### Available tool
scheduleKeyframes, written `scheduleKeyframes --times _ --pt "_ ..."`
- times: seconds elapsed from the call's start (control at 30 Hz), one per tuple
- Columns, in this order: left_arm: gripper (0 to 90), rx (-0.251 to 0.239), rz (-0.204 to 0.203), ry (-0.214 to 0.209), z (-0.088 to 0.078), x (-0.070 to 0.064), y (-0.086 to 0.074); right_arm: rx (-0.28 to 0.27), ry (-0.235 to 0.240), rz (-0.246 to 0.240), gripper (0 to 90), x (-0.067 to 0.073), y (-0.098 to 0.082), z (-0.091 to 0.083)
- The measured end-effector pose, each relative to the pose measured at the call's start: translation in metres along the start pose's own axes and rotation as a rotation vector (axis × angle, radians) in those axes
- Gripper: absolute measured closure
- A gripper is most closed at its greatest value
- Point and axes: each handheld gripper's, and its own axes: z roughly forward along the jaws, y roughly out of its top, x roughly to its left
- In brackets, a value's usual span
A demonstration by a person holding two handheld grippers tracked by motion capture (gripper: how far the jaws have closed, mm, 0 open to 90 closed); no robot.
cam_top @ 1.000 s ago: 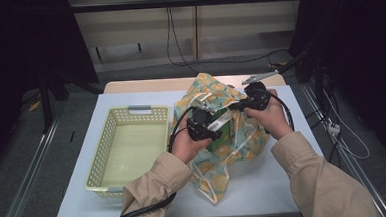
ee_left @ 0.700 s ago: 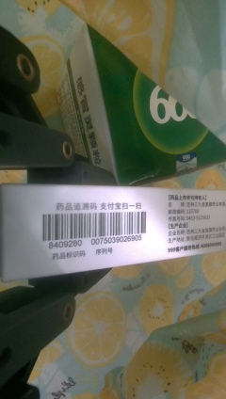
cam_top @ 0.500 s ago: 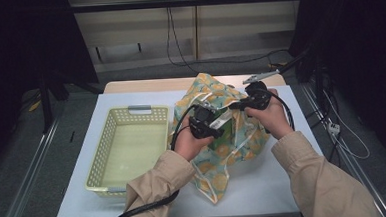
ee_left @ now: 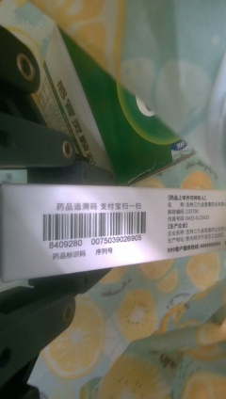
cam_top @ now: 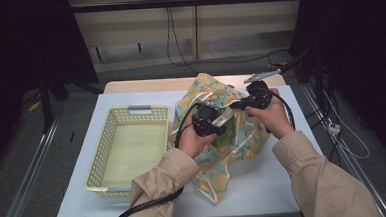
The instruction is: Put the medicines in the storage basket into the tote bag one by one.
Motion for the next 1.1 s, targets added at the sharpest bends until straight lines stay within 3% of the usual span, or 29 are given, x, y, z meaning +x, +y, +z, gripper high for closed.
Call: scheduleKeyframes --times 0.07,0.17,0.23,0.5,0.73,0.83,1.1 --pt "60.8 -0.022 -0.001 0.000 0.003 0.001 0.000 -0.002 0.000 0.000 89.5 0.000 0.000 0.000" --pt "40.5 -0.015 -0.026 -0.012 0.003 0.001 0.000 -0.001 0.000 0.001 89.5 -0.001 0.000 0.000" --pt "34.5 -0.001 -0.023 -0.018 0.000 -0.001 0.000 0.000 -0.001 0.001 89.5 -0.001 -0.001 0.000" --pt "19.6 0.029 0.015 -0.033 -0.036 -0.004 -0.003 -0.001 -0.017 0.012 89.5 -0.007 -0.002 -0.006" --pt "17.2 -0.001 0.022 -0.006 -0.074 0.007 -0.009 -0.004 -0.033 0.024 89.5 -0.011 -0.005 -0.011" --pt "16.5 -0.023 0.009 0.013 -0.083 0.015 -0.013 -0.005 -0.041 0.031 89.5 -0.015 -0.006 -0.013" --pt "15.4 -0.020 -0.005 0.064 -0.098 0.032 -0.022 -0.004 -0.055 0.044 89.5 -0.023 -0.010 -0.017"
